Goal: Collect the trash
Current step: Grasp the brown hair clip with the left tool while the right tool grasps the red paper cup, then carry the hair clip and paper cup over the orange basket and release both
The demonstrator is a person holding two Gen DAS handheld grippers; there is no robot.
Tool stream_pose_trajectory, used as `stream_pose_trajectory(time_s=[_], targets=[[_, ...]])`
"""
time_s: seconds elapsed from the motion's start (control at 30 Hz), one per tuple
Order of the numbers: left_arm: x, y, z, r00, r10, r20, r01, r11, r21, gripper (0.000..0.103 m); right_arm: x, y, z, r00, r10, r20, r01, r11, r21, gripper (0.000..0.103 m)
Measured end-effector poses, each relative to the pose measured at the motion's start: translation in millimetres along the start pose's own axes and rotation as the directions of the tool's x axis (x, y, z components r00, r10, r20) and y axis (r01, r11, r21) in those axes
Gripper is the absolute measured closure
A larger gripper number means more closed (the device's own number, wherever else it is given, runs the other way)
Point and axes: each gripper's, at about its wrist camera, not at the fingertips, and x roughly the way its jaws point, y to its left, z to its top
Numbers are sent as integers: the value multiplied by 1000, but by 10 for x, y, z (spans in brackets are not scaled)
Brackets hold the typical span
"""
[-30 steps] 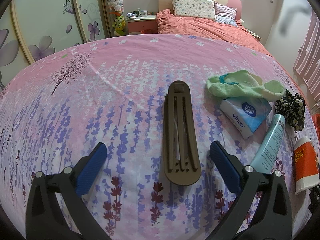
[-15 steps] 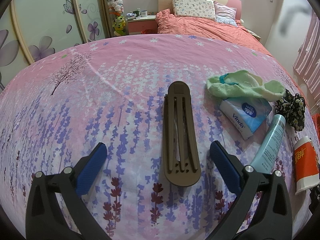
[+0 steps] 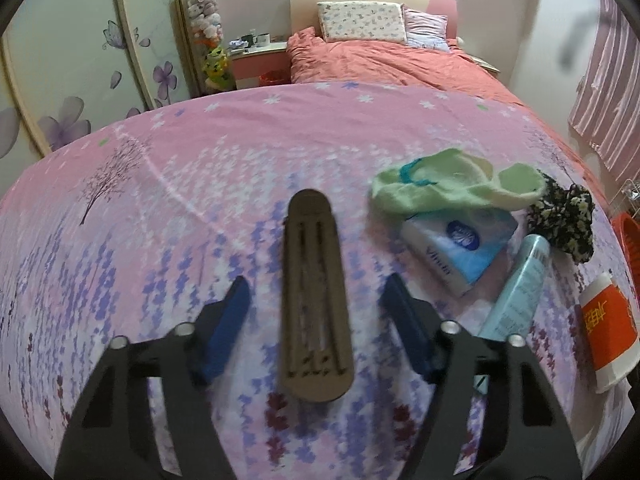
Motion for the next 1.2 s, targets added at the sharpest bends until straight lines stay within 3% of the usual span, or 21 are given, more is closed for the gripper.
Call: stream_pose_trajectory(time_s=[0.03,0.13,0.77,1.2], targets=[[-1,-7,4,1000,0,2,0,1000,0,43,-14,3,1,1000,1,9,-1,1000,-3,88],[-37,-7,-3,1000,8,15,-8,1000,2,70,-49,1,-11,1000,2,31,-2,1000,-14,92],[-491,-114,-46,996,-28,86,25,999,32,71,-434,-116,124,991,1,132,-1,1000,1,97],[-1374,-800,153,967,-157,201,134,983,125,70,-1094,-455,361,961,-12,275,-1,999,46,97]])
